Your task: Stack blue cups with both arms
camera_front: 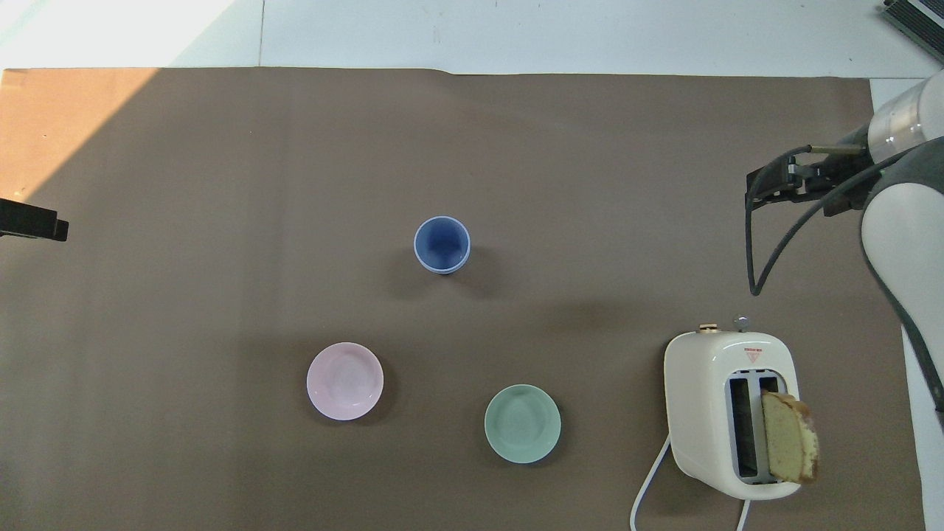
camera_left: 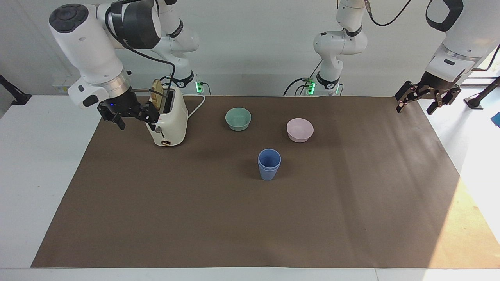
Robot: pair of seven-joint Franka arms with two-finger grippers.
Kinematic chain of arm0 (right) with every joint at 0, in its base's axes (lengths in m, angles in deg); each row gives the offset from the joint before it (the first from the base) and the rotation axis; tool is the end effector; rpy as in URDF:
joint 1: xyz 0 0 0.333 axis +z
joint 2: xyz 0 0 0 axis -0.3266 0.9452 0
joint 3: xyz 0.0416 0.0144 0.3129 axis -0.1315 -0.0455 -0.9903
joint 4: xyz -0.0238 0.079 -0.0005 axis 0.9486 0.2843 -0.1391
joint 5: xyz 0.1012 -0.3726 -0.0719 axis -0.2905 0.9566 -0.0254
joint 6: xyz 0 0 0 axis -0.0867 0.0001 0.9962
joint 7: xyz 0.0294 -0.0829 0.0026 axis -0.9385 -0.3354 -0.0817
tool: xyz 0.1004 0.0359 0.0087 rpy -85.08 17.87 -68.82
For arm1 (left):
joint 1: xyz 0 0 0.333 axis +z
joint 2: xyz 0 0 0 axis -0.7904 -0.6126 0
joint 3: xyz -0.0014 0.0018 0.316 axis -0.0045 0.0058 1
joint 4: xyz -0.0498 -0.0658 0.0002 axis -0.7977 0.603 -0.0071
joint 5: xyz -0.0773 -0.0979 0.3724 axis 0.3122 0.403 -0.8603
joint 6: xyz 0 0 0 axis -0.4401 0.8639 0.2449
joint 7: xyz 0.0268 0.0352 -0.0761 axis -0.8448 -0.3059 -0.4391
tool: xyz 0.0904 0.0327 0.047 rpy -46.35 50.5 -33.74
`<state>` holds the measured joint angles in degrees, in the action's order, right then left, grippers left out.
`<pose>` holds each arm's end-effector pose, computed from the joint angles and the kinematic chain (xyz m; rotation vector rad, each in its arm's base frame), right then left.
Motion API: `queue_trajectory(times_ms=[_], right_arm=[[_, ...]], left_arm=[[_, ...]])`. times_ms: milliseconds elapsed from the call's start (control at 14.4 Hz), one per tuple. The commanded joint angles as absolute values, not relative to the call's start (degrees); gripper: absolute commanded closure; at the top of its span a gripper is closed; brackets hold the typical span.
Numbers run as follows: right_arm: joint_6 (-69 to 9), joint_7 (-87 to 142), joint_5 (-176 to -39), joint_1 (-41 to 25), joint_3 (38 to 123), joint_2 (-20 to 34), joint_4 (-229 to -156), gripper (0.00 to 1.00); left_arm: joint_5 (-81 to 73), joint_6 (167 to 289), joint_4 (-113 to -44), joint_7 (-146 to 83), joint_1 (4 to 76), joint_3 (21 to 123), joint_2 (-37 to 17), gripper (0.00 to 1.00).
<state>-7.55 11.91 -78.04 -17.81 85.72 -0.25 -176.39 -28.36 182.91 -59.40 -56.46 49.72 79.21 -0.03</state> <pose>0.6007 0.0334 0.5743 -3.1214 0.1258 0.0126 0.5585 0.0161 0.6326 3.1184 -0.2167 0.1031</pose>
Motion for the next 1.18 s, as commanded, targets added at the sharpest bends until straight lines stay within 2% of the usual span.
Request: queue_trajectory(times_ms=[0, 487, 1113], right_arm=[[-10.2, 11.5, -78.6, -18.5, 85.4, -2.2, -179.7, 0.00], [-14.6, 12.8, -77.9, -18.2, 85.5, -4.1, -185.2, 0.00], [-12.9, 14.8, -77.4, -18.2, 85.5, -4.0, -181.2, 0.00]], left_arm=[[-27.9, 181.9, -59.2, -56.6, 50.2, 78.9, 0.5, 0.00], [-27.8, 179.0, -56.9, -56.7, 50.0, 78.3, -0.8, 0.00], [-27.9, 178.4, -55.8, -56.6, 49.8, 78.4, -1.2, 0.00]])
